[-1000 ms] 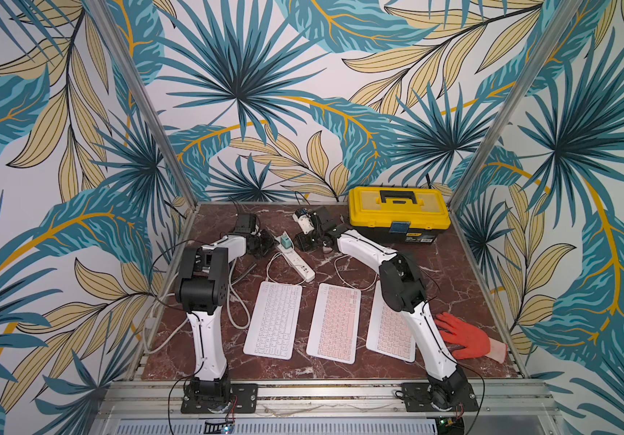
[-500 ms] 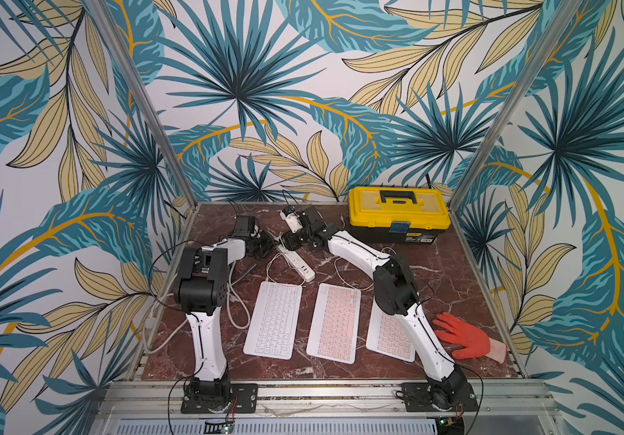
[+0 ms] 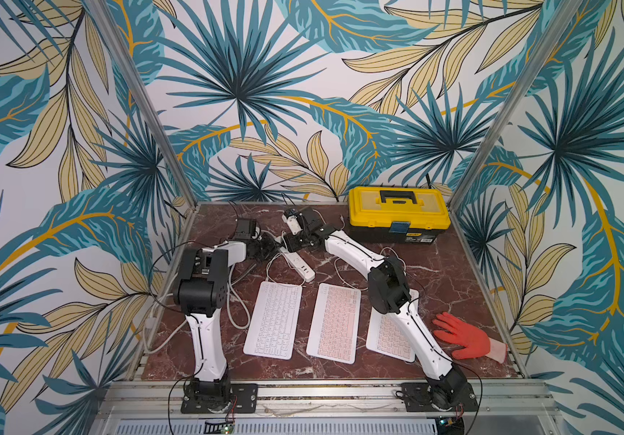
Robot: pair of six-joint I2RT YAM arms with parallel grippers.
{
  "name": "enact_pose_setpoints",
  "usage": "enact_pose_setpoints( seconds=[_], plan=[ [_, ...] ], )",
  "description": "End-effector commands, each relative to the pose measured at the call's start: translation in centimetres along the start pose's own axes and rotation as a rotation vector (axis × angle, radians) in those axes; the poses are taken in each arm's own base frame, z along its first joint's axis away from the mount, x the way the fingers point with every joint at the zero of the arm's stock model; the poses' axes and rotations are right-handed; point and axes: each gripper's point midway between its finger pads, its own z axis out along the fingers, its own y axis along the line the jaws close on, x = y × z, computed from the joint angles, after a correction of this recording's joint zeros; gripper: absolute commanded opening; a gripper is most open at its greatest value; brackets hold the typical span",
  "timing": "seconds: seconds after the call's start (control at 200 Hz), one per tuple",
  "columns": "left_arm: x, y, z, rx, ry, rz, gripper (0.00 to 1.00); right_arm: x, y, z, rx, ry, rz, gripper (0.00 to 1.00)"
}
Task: Unplug the wireless keyboard
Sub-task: Remove the plug from the socket.
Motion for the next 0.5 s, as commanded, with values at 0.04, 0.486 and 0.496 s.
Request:
enact_pose_setpoints(
  seconds=[0.04,0.486,0.496],
  plan=[
    [3.5,5.6,1.0,-0.172,0.082,-0.080,0.28,0.4,-0.2,1.0,0.008,0.005,0.047,0.47],
    [3.9,6.1,1.3,-0.179,0.097,-0.094,0.20,1.5,0.5,1.8,-0.025,0.053,0.137,0.32],
    [3.9,6.1,1.3,-0.178,0.098,-0.093,0.20,1.5,0.4,1.7,-0.022,0.055,0.142,0.31]
  ],
)
